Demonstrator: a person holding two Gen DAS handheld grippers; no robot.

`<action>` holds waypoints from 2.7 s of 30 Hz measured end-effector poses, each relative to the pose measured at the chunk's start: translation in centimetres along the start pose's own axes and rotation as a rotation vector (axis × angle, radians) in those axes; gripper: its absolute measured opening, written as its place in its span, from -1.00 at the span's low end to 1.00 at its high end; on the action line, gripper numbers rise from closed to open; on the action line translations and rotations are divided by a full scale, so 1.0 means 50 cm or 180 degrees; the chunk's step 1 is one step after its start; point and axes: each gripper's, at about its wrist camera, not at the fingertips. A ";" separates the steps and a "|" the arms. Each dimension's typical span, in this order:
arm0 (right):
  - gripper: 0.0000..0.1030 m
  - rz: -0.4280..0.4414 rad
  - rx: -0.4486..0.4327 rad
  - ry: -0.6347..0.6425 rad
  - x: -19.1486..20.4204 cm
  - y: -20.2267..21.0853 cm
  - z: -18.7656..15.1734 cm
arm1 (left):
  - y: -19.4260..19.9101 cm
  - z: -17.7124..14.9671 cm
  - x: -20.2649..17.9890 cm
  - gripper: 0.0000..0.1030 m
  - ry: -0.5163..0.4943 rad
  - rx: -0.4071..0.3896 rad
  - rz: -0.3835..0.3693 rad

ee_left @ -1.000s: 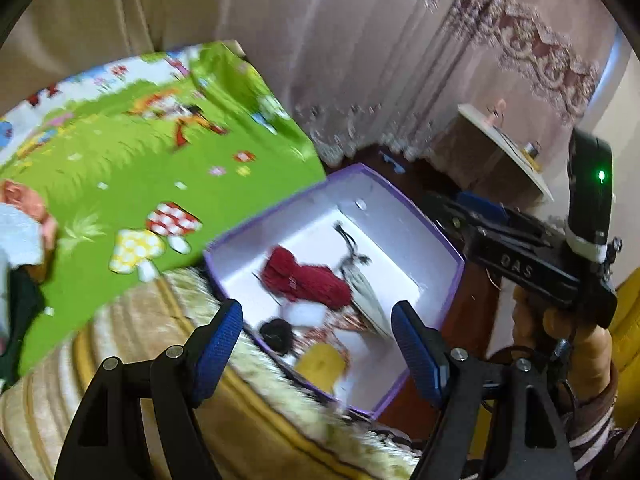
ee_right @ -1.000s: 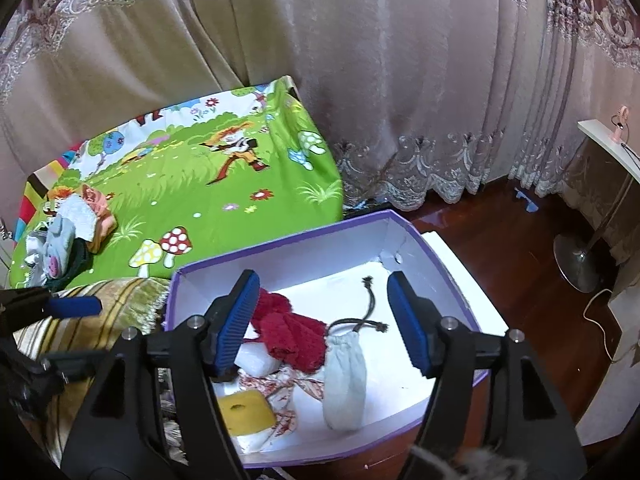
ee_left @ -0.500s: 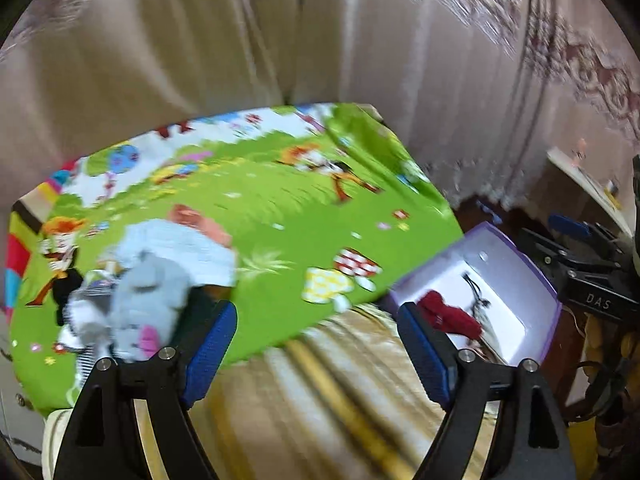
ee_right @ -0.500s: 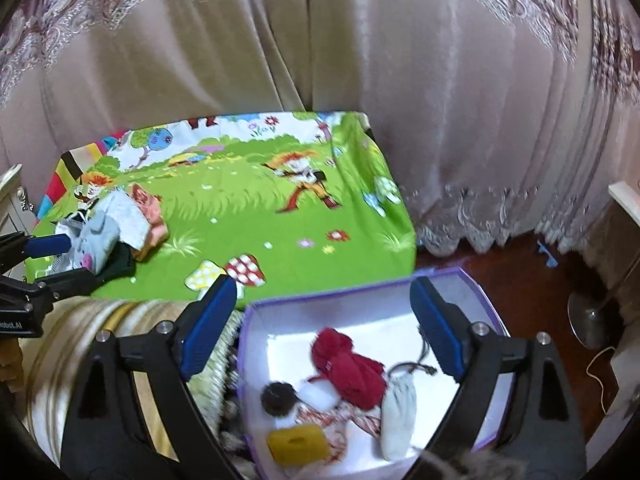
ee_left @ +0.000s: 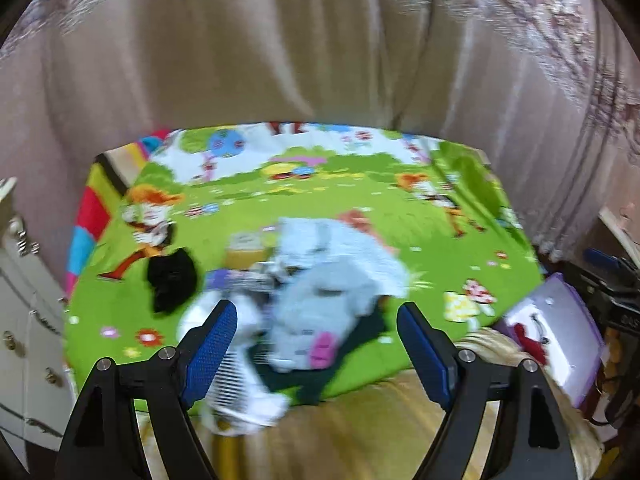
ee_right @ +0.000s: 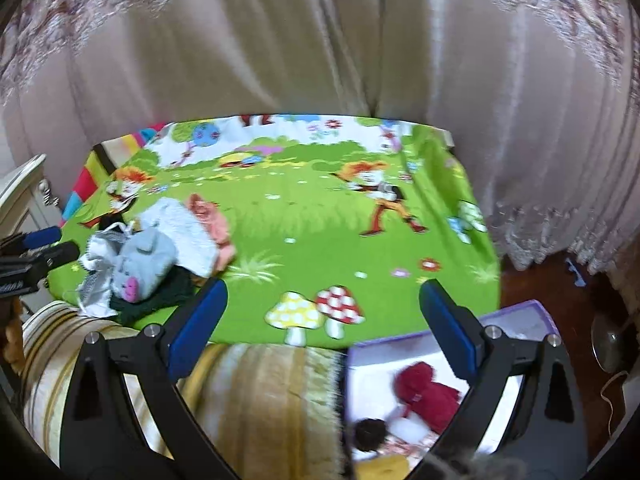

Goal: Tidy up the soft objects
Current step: 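Withdraw both tools from the box toward the pile, then grasp the grey plush pig with the right tool while the left tool grasps the black velvet sock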

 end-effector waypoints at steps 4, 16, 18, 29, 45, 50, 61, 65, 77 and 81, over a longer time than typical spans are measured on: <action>0.90 0.0291 0.0159 0.0102 0.063 -0.034 0.011 | -0.029 0.012 0.082 0.62 0.0284 0.0163 0.0123; 0.90 0.0965 0.0674 -0.0059 0.205 -0.146 0.024 | -0.130 0.043 0.263 0.62 0.0965 0.0507 0.0477; 0.90 0.1021 0.0786 -0.0060 0.225 -0.169 0.020 | -0.150 0.048 0.280 0.62 0.1001 0.0551 0.0487; 0.90 0.1210 0.1283 -0.0371 0.295 -0.279 -0.001 | -0.277 0.036 0.350 0.62 0.1148 0.0821 0.0486; 0.90 0.1157 0.1470 -0.0475 0.355 -0.349 -0.004 | -0.358 0.022 0.337 -0.37 0.0817 0.0858 0.0469; 0.56 0.1106 0.1525 -0.0460 0.365 -0.365 -0.003 | -0.341 0.017 0.333 -0.48 0.0862 0.0800 0.0466; -0.14 0.1268 0.1423 -0.0323 0.362 -0.325 -0.005 | -0.260 0.004 0.346 -0.51 0.1057 0.0559 0.0573; -0.19 0.1332 0.1330 -0.0306 0.349 -0.297 -0.005 | -0.229 0.003 0.343 -0.51 0.1096 0.0459 0.0629; -0.16 0.1551 0.1349 -0.0351 0.299 -0.245 -0.025 | -0.151 -0.020 0.305 -0.51 0.1196 0.0267 0.0581; 0.15 0.1525 0.1446 -0.0479 0.267 -0.250 -0.041 | -0.131 -0.027 0.291 -0.51 0.1201 0.0222 0.0546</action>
Point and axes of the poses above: each gripper's, at about its wrist camera, not at the fingertips, and y roughly against the way its jaws point, x to its left, z to its top
